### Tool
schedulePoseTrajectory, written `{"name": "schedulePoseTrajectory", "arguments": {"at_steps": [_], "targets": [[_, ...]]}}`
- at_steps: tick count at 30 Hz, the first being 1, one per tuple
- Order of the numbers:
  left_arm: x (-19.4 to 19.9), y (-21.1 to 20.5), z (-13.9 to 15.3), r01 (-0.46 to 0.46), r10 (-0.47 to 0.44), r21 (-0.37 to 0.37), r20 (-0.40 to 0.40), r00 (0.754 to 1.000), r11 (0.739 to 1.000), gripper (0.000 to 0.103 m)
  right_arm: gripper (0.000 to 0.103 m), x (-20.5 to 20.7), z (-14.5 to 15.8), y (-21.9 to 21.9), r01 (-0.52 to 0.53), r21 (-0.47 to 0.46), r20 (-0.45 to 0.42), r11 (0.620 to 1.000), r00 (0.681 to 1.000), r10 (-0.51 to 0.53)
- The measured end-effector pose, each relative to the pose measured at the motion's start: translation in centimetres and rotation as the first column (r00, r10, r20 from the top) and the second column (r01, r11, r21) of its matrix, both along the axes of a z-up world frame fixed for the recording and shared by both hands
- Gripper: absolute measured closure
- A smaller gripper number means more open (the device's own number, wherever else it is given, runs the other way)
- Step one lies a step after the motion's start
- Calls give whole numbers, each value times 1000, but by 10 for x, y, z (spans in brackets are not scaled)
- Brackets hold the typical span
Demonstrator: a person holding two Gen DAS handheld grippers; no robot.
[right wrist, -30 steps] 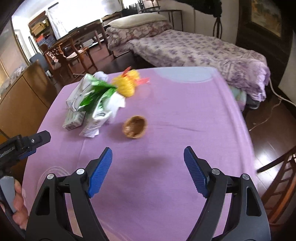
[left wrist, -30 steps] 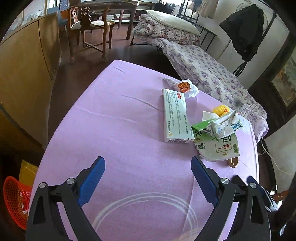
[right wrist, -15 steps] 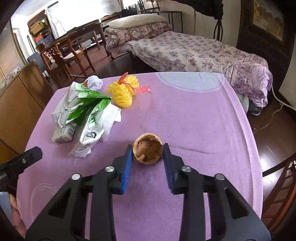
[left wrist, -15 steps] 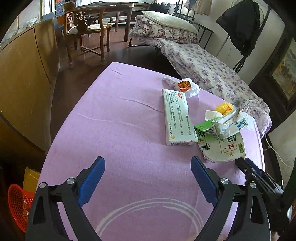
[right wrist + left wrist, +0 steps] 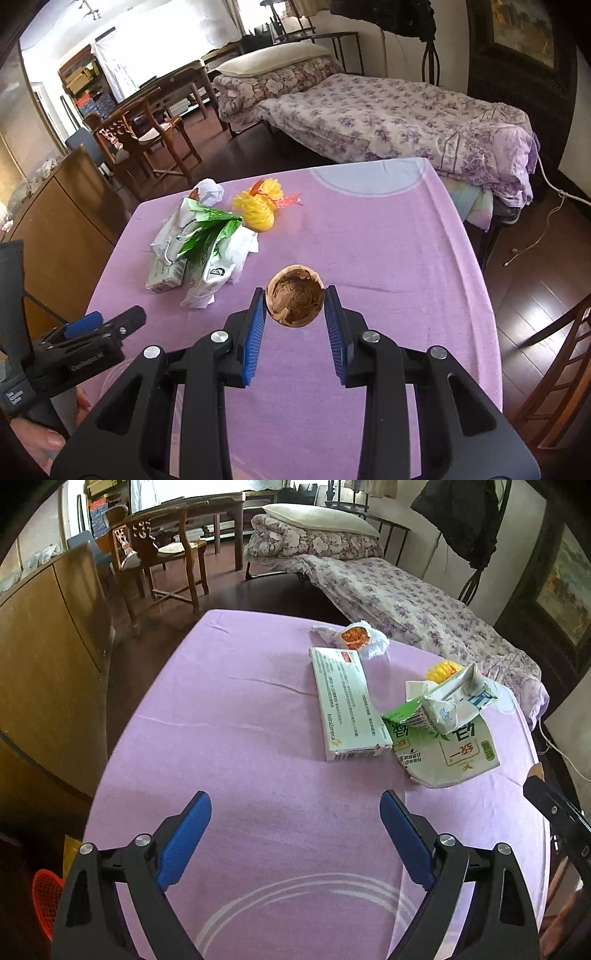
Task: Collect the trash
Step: 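Grasp the walnut shell with the right tool while the left tool grasps the white medicine box, then lift the white medicine box with the left tool while the right tool holds the walnut shell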
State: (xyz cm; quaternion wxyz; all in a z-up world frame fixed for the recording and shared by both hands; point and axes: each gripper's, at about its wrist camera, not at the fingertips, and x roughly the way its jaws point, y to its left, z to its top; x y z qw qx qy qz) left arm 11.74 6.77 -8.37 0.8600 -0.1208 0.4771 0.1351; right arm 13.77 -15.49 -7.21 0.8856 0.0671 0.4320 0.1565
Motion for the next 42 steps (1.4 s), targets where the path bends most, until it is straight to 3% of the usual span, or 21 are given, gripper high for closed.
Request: {"name": "schedulePoseTrajectory", "arguments": {"at_steps": [3,8,13,24,28,34,36,42], "targets": [[7,-6,-3,18,-18,39,-10,1000,999,16,70,1,1,-3,0,8,-4,1000,1000,0],[17,-16,-3,53,-53,20,3,999,998,18,70,4,3,-9,3,28,-6,1000,1000,-3],[29,-32,-12,99,-98,62,-23,995,993,18,70,8,0,-14,3,38,-20,999,1000,-2],[46,-22,-15,42,-42,7,-14,999,999,22,70,11,-1,-15,-1,55,-34,998,999,3],[54,-26,-17,48,-47,47,-13,999,998,24,70,12,-3,-13,-5,52,-45,999,999,8],[59,-24,-17,47,-47,78,-6,999,996,39,70,12,-5,-10,-17,44,-50,999,999,19],[58,-25,-16,64,-64,91,-2,998,994,57,70,13,-5,-9,-20,42,-54,999,998,23],[48,-21,-10,83,-83,83,-4,997,993,58,70,12,-4,-2,-39,21,-53,999,998,40]]}}
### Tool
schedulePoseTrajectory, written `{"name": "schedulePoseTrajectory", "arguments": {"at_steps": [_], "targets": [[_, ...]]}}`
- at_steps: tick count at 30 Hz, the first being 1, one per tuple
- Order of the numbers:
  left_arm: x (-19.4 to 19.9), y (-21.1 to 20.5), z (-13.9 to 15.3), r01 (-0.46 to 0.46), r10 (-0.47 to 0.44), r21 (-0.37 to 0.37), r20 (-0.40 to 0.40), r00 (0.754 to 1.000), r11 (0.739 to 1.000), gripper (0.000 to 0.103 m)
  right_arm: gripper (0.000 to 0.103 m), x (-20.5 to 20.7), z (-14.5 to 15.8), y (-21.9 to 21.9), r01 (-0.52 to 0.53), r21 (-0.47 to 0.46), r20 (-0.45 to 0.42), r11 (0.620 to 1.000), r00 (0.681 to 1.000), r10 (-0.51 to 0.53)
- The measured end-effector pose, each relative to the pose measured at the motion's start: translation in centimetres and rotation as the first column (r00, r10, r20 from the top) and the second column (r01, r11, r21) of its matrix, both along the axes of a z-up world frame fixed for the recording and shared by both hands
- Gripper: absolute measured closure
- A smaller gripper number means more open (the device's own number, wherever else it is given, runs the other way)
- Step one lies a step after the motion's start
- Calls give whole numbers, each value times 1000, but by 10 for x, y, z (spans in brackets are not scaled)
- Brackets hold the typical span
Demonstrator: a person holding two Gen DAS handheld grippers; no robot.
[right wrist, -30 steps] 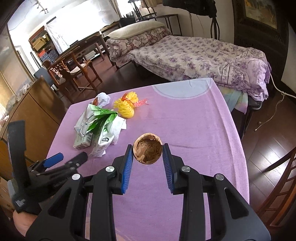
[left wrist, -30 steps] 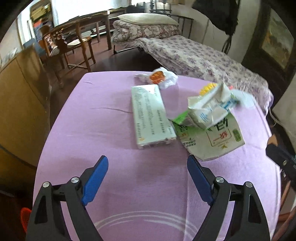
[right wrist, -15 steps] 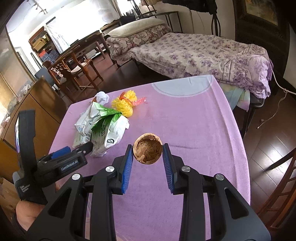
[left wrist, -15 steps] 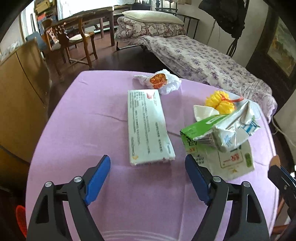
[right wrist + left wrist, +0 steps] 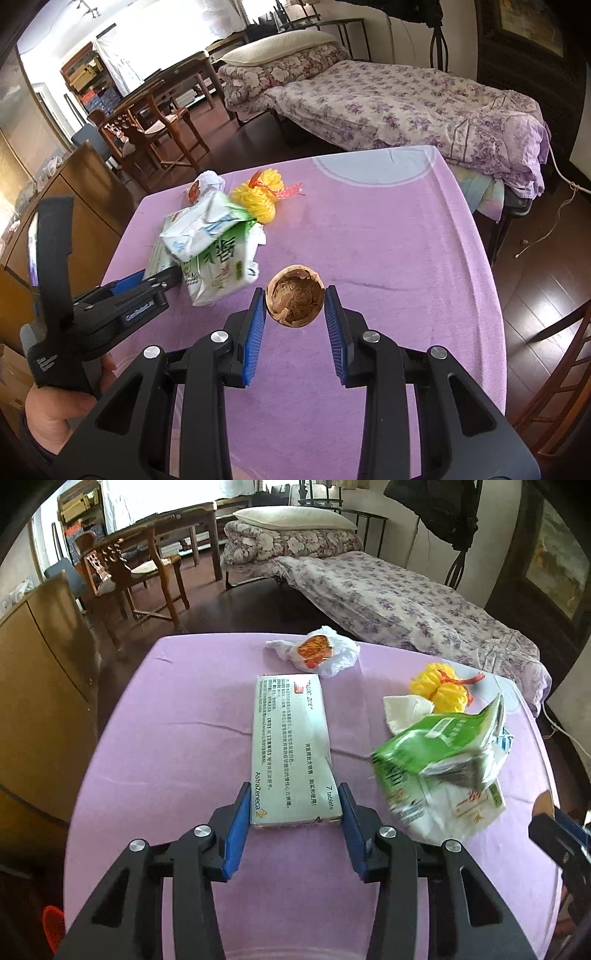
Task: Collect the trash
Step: 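Lift the white medicine box with the left tool while the right tool holds the walnut shell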
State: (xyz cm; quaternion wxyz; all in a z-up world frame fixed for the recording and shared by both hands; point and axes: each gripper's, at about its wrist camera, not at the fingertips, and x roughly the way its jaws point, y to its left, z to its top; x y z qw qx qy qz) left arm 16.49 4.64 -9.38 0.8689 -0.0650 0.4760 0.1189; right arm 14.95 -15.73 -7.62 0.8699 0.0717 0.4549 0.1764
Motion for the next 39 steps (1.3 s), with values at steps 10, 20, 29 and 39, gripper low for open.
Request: {"name": "schedulePoseTrajectory", "arguments": {"at_steps": [10,20,29,39], "targets": [[-84,25,24,-39,39,-44,11,999,998,58,70,-16,2,11,-62,-27,-15,998,998,62],[-123,24,9,7,-12,-126,-41,999,992,58,70,-44,-10,24,-86,-29,-86,996,993,83],[-114,30,4,2,-9,-125,-56,998,992,56,65,-52,-23,46,-136,-119,-77,984,989,127],[-96,36,0,-32,28,-83,-54,998,996,43,58,-58,-22,55,-159,-168,-51,973,987,152]]}}
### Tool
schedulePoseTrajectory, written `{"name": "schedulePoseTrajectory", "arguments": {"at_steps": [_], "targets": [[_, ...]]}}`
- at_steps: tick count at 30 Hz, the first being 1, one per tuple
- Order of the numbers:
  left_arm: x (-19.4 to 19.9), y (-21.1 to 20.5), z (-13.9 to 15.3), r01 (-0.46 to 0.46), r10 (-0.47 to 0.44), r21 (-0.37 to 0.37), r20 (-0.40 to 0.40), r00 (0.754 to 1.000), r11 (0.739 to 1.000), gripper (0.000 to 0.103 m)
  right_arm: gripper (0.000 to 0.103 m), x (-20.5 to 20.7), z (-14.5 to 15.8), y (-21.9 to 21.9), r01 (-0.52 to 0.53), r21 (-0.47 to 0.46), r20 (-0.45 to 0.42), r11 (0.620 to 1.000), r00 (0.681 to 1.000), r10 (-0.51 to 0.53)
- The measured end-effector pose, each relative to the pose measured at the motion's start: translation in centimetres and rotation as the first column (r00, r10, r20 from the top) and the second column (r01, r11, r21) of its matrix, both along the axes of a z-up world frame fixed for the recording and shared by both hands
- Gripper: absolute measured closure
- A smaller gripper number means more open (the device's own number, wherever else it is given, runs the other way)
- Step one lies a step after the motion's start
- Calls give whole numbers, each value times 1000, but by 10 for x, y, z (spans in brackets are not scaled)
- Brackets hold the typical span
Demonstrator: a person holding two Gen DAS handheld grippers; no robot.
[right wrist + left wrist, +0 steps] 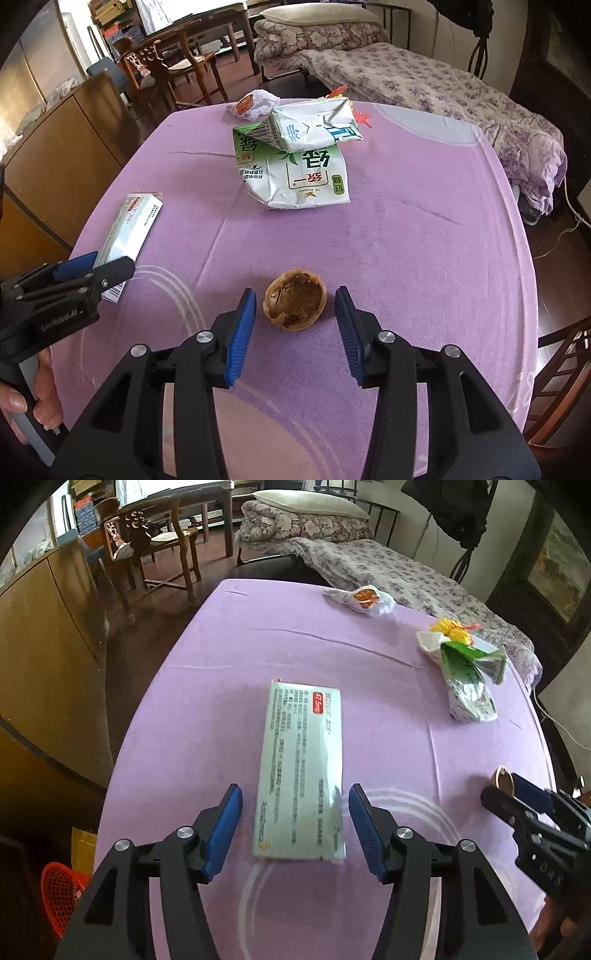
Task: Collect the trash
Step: 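Lift the white medicine box with the left tool while the right tool holds the walnut shell, then carry the box and walnut shell over the red wastebasket and open both tools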
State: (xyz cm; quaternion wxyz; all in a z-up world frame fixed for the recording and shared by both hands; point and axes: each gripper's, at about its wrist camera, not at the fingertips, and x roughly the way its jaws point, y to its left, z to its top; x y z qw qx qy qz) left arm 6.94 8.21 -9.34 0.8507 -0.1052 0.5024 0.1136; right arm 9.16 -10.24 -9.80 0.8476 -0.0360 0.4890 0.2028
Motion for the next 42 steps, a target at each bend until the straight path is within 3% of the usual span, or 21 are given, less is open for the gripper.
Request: {"name": "schedulePoseTrajectory", "arguments": {"at_steps": [4,5,8,13,18,27,30,36,42], "targets": [[1,-4,-2,9,-8,61,-6,1000,998,47,59,0,1,2,-7,-6,2,1000,1000,7],[0,-4,-1,8,-8,57,-4,1000,998,55,59,0,1,3,-6,-8,1,1000,1000,6],[-2,-1,1,0,0,19,-7,1000,1000,56,70,-1,3,3,-7,-5,-3,1000,1000,7],[-23,-2,16,-5,5,15,39,999,1000,57,70,-13,13,0,9,20,19,1000,1000,-9],[-55,2,42,-18,21,-24,106,994,1000,57,70,-42,24,2,-13,74,26,997,1000,11],[-139,42,80,-102,113,-67,193,975,993,56,70,-102,48,40,-162,125,44,979,987,158],[-170,62,90,-143,160,-94,205,966,985,57,70,-126,60,71,-251,130,60,959,968,245],[-232,109,106,-255,264,-69,238,935,965,56,70,-160,81,126,-389,148,83,909,921,380],[-288,161,90,-378,381,-53,190,905,924,56,70,-204,94,203,-557,142,74,818,830,552]]}}
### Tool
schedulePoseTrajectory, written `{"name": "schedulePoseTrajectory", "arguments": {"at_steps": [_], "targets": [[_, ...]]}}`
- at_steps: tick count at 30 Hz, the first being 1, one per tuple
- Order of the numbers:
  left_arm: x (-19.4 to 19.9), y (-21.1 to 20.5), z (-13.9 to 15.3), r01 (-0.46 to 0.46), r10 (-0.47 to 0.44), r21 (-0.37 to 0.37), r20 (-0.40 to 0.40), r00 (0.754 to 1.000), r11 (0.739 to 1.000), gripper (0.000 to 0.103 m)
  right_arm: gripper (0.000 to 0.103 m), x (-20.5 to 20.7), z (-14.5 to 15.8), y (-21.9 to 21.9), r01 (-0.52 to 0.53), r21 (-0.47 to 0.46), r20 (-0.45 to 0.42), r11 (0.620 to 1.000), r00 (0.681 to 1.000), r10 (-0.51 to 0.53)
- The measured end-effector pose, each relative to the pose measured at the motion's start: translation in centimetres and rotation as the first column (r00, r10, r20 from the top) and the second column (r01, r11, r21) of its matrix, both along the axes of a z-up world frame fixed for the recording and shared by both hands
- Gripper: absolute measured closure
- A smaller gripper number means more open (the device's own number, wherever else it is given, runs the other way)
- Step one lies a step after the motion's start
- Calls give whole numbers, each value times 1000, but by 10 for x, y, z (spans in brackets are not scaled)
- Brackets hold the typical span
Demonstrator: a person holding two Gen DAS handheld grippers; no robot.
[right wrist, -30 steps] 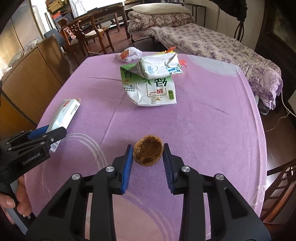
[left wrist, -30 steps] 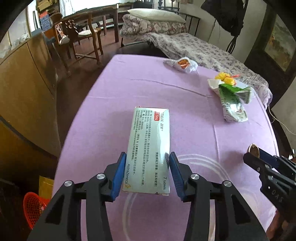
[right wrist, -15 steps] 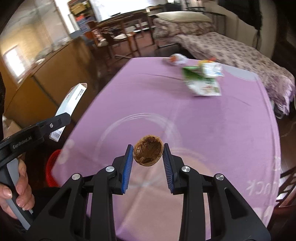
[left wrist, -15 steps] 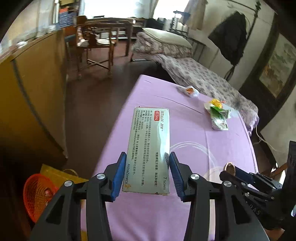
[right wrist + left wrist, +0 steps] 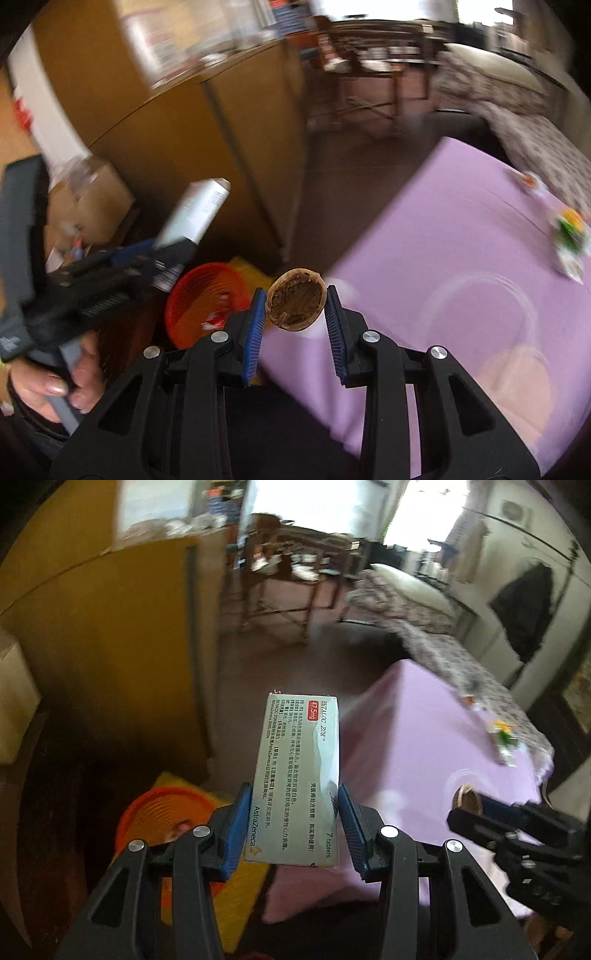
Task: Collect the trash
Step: 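Carry the box and walnut shell over the red wastebasket and open both tools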
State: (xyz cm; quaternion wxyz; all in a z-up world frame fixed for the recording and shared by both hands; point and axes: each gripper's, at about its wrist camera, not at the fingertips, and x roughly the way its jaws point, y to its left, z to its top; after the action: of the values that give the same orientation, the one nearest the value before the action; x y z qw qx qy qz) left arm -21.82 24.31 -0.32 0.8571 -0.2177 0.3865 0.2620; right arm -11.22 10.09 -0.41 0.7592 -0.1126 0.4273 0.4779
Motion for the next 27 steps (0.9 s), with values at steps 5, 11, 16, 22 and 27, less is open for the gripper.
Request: {"name": "schedulePoseTrajectory", "arguments": {"at_steps": [5,11,16,22,27], "targets": [[-37,44,-28,-105,103,-23,-73,992,994,56,70,-34,-10,75,-133,-47,-37,990,991,131],[-72,88,-58,-197,189,-39,-146,971,980,56,70,-58,-32,132,-213,-100,-103,972,974,203],[-86,111,-79,-236,220,-73,-184,958,969,56,70,-65,-53,159,-243,-130,-179,961,959,218],[-92,125,-97,-267,243,-93,-213,947,959,56,70,-73,-72,179,-275,-160,-209,948,948,240],[-97,127,-107,-301,272,-100,-233,934,948,56,70,-75,-86,191,-287,-157,-245,945,938,244]]}}
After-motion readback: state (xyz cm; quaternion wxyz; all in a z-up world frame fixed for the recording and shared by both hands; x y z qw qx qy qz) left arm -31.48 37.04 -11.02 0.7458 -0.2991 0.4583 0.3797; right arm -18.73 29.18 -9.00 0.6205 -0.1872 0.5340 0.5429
